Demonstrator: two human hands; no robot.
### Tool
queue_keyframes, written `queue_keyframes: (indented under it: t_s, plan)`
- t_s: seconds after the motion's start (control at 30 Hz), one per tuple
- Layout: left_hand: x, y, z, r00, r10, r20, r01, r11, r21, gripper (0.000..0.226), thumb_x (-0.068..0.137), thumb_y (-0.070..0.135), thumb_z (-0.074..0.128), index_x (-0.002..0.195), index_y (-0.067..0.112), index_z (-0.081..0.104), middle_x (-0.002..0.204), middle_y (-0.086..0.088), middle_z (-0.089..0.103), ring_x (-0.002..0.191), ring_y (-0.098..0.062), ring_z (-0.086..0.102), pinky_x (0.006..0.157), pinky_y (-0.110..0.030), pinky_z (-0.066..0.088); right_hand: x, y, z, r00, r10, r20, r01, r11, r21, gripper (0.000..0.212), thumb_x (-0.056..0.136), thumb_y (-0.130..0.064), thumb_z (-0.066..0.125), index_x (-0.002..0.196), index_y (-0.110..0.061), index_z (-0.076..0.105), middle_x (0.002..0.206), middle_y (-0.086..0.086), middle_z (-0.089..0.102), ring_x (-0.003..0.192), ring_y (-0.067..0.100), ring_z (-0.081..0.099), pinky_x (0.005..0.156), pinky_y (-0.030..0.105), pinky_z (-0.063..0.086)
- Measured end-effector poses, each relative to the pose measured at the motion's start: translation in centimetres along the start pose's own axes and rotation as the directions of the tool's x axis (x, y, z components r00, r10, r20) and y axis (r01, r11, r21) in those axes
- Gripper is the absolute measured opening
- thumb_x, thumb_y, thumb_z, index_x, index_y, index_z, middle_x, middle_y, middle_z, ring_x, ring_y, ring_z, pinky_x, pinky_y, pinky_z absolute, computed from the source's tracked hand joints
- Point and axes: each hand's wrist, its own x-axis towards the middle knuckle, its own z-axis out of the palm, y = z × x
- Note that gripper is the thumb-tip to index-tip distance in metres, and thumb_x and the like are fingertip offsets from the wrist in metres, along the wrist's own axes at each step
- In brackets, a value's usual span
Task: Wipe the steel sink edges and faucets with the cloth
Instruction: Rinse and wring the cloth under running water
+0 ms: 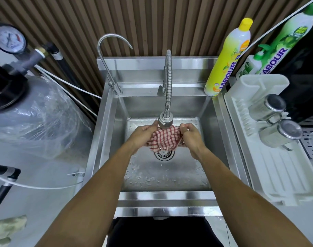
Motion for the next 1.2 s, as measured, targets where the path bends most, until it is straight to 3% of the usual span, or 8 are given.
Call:
queue_keyframes:
  t_s: [0.2,0.3,0.47,0.63,0.77,0.97,1.1,1.2]
  plan:
    - [0.1,-1.4,0.0,0.955,-0.175,0.240,0.225,0.954,-0.199,0.053,0.094,0.048,0.067,0.127,0.007,0.065,0.110,-0.013,0.078,0.105,-0.028,0.072,0.090,-0.040,0.058,-1.5,3.1,0.3,0.820,0.317,0.476,-0.394,0.917,0.068,0.039,0.095,-0.025,0.070,0.128,-0.003,0.065,0.115,0.012,0.077,0.109,0.027,0.071,0.087,0.037,0.058]
    - [0.2,-2.0,-0.5,0.951,-0.201,0.236,0.234,0.965,-0.119,0.048,0.092,0.032,0.074,0.132,0.008,0.063,0.111,-0.010,0.078,0.108,-0.027,0.072,0.095,-0.041,0.058,-1.5,4.2,0.8,0.864,0.311,0.397,-0.376,0.922,0.095,0.032,0.093,-0.004,0.069,0.125,-0.004,0.065,0.112,0.013,0.077,0.097,0.025,0.076,0.073,0.034,0.060]
    - [0.2,-1.5,-2.1,0.940,-0.205,0.274,0.277,0.926,-0.257,0.056,0.093,0.054,0.063,0.121,0.006,0.065,0.095,-0.009,0.076,0.089,-0.019,0.074,0.085,-0.030,0.063,-0.2,4.1,-0.8,0.905,0.300,0.300,-0.386,0.877,0.286,0.031,0.106,0.003,0.042,0.133,-0.002,0.056,0.114,0.021,0.074,0.091,0.027,0.075,0.069,0.035,0.063]
    - [1.2,-0.5,-1.4,0.937,-0.242,0.250,0.300,0.927,-0.224,0.083,0.078,0.072,0.063,0.122,0.002,0.066,0.110,-0.013,0.077,0.105,-0.022,0.073,0.097,-0.035,0.058,-1.6,5.1,-0.3,0.789,0.299,0.536,-0.534,0.766,0.359,0.065,0.096,-0.058,0.061,0.136,-0.008,0.054,0.136,0.021,0.064,0.122,0.037,0.065,0.106,0.056,0.050]
    - [1.7,0.1,-1.3,0.946,-0.276,0.171,0.296,0.949,-0.108,0.072,0.083,0.058,0.075,0.126,0.002,0.064,0.113,-0.014,0.077,0.106,-0.021,0.073,0.103,-0.040,0.055,-2.1,6.5,1.9,0.849,0.249,0.466,-0.470,0.758,0.452,0.066,0.085,-0.005,0.078,0.143,-0.001,0.047,0.128,0.019,0.070,0.118,0.032,0.069,0.100,0.043,0.056]
    - [2.4,-1.3,-4.1,0.965,-0.247,0.091,0.257,0.959,-0.121,0.041,0.091,0.030,0.075,0.125,0.008,0.064,0.109,-0.012,0.078,0.102,-0.026,0.074,0.095,-0.040,0.059,-1.4,6.1,0.4,0.884,0.244,0.398,-0.449,0.674,0.586,0.033,0.099,-0.001,0.059,0.132,0.002,0.060,0.126,0.019,0.071,0.116,0.030,0.068,0.091,0.040,0.060]
    - [0.4,-4.6,-2.7,0.935,-0.355,-0.015,0.341,0.910,-0.237,0.081,0.085,0.074,0.062,0.149,0.027,0.044,0.143,-0.004,0.051,0.131,-0.037,0.053,0.094,-0.051,0.056,-1.6,4.5,1.3,0.902,0.249,0.353,-0.424,0.664,0.616,0.032,0.096,0.013,0.050,0.124,0.002,0.062,0.109,0.017,0.075,0.095,0.025,0.073,0.072,0.031,0.063]
    - [-1.1,-7.2,0.9,0.847,-0.489,0.208,0.531,0.775,-0.342,0.112,0.070,0.086,0.065,0.160,0.036,0.021,0.155,-0.020,0.042,0.130,-0.047,0.054,0.096,-0.059,0.055,-1.3,3.8,2.9,0.897,0.353,0.265,-0.441,0.693,0.570,0.037,0.093,0.016,0.053,0.127,0.005,0.059,0.111,0.019,0.071,0.097,0.026,0.069,0.064,0.028,0.063]
